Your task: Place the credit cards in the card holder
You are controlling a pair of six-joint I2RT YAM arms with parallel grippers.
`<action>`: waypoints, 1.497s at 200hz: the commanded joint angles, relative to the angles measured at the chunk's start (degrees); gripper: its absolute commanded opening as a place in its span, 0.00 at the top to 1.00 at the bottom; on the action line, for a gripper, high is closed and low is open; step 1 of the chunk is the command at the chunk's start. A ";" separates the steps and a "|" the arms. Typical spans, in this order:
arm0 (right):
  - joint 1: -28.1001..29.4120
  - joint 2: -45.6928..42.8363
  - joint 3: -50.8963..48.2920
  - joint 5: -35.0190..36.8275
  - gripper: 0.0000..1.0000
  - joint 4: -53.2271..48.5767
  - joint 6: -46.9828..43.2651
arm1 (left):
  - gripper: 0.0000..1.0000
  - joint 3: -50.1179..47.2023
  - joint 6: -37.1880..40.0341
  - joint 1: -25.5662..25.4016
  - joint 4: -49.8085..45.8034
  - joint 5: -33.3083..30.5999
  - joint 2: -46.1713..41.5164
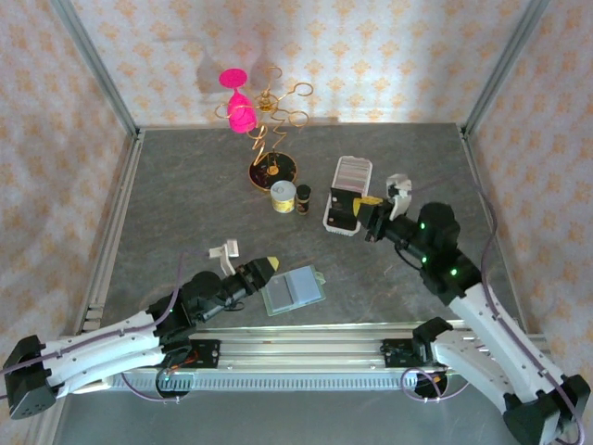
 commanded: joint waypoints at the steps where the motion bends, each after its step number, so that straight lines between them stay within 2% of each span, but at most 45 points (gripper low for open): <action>1: 5.44 -3.62 -7.85 8.00 1.00 21.69 34.13 | 0.53 1.22 -3.22 -0.08 18.17 -1.88 3.06; 20: 14.56 -5.61 -12.99 20.84 1.00 28.75 39.87 | 0.54 1.66 -4.93 -0.42 27.67 -3.15 7.19; 42: 22.72 -4.30 -15.95 30.54 1.00 36.07 41.74 | 0.59 2.14 -5.99 -0.96 37.09 -5.29 11.71; 55: 26.38 -2.25 -16.86 34.04 1.00 40.46 42.10 | 0.61 3.00 -5.72 -1.17 39.23 -6.58 13.46; 78: 30.38 3.18 -15.82 35.76 1.00 45.13 41.43 | 0.65 5.51 -5.98 -1.35 35.97 -9.10 14.60; 109: 34.27 7.98 -12.69 38.64 1.00 46.07 38.83 | 0.66 5.44 -5.47 -1.82 39.01 -10.53 15.30; 177: 37.44 15.18 -8.02 38.84 1.00 50.06 36.89 | 0.68 6.43 -5.97 -2.38 40.23 -10.85 17.22; 196: 37.81 16.02 -7.48 38.79 1.00 49.90 36.66 | 0.73 5.91 -5.98 -2.40 42.85 -10.60 17.51; 275: 38.33 17.80 -6.53 38.77 1.00 49.00 37.14 | 0.72 5.29 -5.84 -2.36 43.83 -11.84 16.24; 299: 38.43 17.61 -6.94 40.13 1.00 48.25 37.69 | 0.72 4.65 -5.78 -2.38 46.69 -11.71 16.46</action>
